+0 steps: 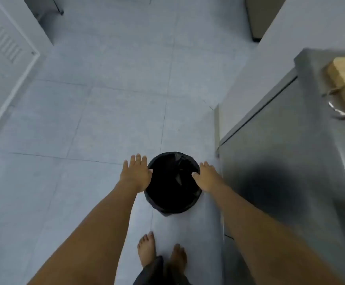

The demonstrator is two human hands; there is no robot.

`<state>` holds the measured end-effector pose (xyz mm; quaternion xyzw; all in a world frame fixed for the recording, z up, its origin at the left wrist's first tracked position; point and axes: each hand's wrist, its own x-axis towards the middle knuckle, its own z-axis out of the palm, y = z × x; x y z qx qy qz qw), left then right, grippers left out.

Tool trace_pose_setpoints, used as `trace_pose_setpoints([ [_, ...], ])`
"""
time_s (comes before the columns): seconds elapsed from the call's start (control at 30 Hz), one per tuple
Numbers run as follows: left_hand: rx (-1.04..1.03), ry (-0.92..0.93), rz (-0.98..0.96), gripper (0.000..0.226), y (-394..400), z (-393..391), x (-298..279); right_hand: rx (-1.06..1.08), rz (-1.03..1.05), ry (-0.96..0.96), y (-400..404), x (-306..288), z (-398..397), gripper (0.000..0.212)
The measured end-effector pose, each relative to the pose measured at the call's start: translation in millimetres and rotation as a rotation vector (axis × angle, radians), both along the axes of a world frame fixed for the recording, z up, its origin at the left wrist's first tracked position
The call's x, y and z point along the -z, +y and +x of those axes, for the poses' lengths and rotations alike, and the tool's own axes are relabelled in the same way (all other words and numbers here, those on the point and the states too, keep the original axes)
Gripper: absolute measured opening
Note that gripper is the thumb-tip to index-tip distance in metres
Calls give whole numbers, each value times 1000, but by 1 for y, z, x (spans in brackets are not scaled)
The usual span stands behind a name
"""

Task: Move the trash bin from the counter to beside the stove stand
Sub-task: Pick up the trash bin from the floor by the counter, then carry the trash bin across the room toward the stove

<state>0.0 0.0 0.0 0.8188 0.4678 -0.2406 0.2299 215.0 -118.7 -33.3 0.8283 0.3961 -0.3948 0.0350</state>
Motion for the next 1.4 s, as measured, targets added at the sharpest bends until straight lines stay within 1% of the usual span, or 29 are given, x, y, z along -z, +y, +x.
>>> trace_pose_setpoints([
  [0.17,-59,46,-57,65,-3,-3,124,109,-57,-7,-17,123,10,73],
  [0.23,-78,52,-59,67,-4,-6,174,149,-35,-28,-21,171,10,77],
  [0.33,-138,35,-56,70,-1,-9,235,219,37,-61,-22,226,13,83],
  [0.4,-226,-13,-64,73,-2,-7,262,277,98,-59,-23,249,10,86],
  [0.47,-350,-108,-82,74,-5,-2,287,345,185,-72,-23,270,8,86],
  [0.53,-488,-233,-99,65,-8,5,295,399,246,-96,-22,277,6,85],
  [0.6,-590,-305,-119,55,-11,11,295,438,248,-97,-19,276,6,83],
  [0.7,-674,-367,-132,57,-11,14,275,446,242,-78,-15,256,8,81],
  [0.77,-704,-400,-121,60,-7,15,250,431,249,-77,-10,230,10,80],
  [0.9,-712,-436,-92,60,-1,19,171,440,249,-82,-5,151,10,81],
  [1.13,-639,-475,-21,64,19,26,-10,436,294,-104,9,-30,17,83],
  [1.3,-631,-488,20,65,34,32,-103,435,343,-105,26,-123,23,82],
  [1.4,-602,-506,50,64,47,35,-143,423,358,-120,37,-169,27,82],
])
